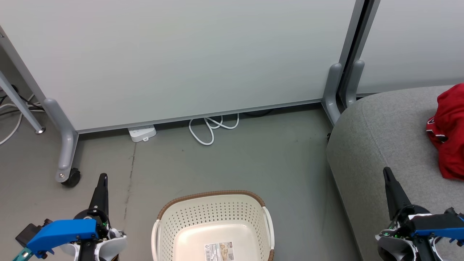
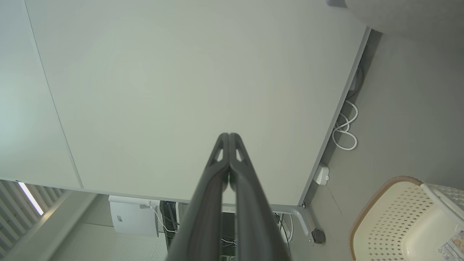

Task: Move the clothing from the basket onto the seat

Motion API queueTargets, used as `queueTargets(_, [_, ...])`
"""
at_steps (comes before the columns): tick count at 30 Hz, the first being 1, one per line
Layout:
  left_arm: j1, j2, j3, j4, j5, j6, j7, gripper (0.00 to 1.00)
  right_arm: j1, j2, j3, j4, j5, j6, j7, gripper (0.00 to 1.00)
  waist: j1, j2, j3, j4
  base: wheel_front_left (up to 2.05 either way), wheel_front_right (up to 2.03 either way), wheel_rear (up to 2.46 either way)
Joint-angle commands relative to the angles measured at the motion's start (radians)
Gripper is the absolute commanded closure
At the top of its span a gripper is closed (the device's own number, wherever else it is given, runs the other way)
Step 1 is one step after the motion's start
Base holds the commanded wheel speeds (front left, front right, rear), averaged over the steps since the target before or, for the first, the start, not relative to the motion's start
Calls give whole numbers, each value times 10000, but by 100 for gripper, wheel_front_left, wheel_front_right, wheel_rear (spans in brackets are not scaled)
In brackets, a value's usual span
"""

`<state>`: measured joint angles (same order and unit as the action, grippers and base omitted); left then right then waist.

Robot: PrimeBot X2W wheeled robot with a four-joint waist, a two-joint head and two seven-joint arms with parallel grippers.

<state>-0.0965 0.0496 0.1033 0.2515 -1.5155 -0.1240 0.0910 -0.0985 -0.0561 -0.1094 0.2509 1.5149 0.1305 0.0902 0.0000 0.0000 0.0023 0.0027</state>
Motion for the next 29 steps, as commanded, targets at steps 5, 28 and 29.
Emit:
queueTargets(5, [-152,10,73,-63,-439,-93,135,100,-139,47,-45,-58,461,4,136,100,0,0,1,-10,0,0,0])
queueTargets(28, [-191,11,132,-71,-981,-89,270,100,-171,74,-62,-60,987,4,285,100,0,0,3,-27,0,0,0])
queueTargets(29, [-191,11,132,-71,-981,-89,270,100,-171,74,-62,-60,987,4,285,100,0,0,3,-27,0,0,0])
